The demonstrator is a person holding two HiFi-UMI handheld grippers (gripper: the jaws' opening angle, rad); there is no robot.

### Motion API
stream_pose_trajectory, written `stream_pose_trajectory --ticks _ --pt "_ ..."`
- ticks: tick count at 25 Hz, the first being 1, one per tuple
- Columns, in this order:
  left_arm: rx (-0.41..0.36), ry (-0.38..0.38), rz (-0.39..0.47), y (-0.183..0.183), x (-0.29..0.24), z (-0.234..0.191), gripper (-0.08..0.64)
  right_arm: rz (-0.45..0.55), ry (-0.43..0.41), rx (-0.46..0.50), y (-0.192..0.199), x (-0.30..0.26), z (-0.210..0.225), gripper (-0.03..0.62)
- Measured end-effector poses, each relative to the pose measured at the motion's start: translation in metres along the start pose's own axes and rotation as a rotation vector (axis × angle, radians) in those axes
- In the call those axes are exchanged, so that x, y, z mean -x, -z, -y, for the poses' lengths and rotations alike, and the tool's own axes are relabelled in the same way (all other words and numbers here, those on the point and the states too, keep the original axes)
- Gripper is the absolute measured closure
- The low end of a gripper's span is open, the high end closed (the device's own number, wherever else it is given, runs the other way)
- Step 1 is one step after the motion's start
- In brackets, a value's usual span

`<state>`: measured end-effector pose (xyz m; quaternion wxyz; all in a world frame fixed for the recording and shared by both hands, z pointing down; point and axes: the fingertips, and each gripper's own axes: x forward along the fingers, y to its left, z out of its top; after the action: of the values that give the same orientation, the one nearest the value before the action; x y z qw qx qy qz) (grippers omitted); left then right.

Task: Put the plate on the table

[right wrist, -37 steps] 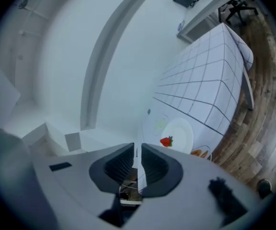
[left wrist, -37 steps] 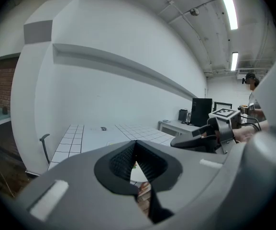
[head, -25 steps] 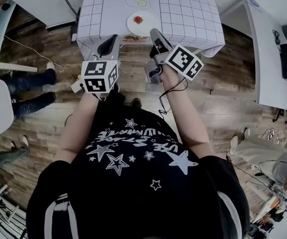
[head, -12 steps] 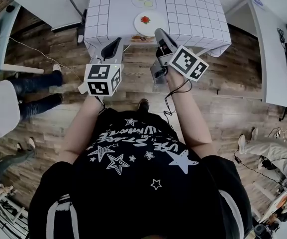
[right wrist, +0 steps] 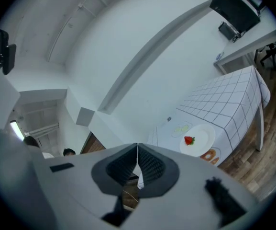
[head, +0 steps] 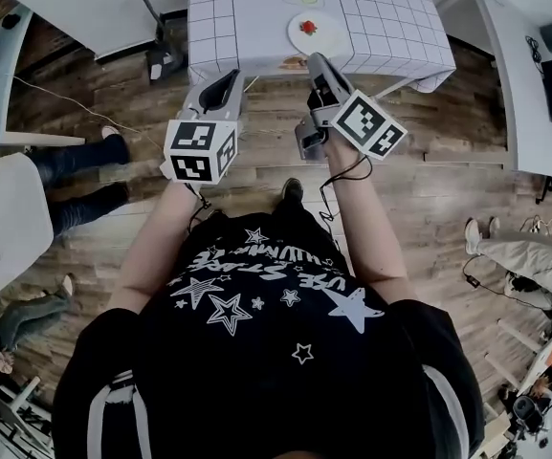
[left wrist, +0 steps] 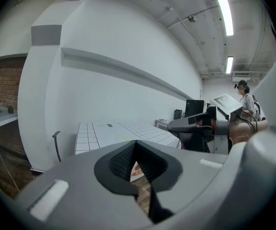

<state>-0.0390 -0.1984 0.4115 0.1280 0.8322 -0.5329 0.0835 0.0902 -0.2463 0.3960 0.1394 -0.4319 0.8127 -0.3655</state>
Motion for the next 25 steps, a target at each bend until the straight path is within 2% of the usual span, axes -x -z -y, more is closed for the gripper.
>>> stream_pose_trajectory --ticks 4,14,25 --pt "-0.005 0.028 0.017 -0.001 0.021 -0.016 0.551 -0.014 -0.002 0.038 0.025 -0.003 -0.029 0.578" --pt "-0.003 0.109 0.052 0.003 0.068 -0.041 0.551 0.046 0.079 0.096 0.060 0.009 -0.071 0.578" --pt "-0.023 0.300 0.027 0.022 0.120 -0.022 0.551 0.168 0.213 0.106 0.111 0.081 -0.103 0.578"
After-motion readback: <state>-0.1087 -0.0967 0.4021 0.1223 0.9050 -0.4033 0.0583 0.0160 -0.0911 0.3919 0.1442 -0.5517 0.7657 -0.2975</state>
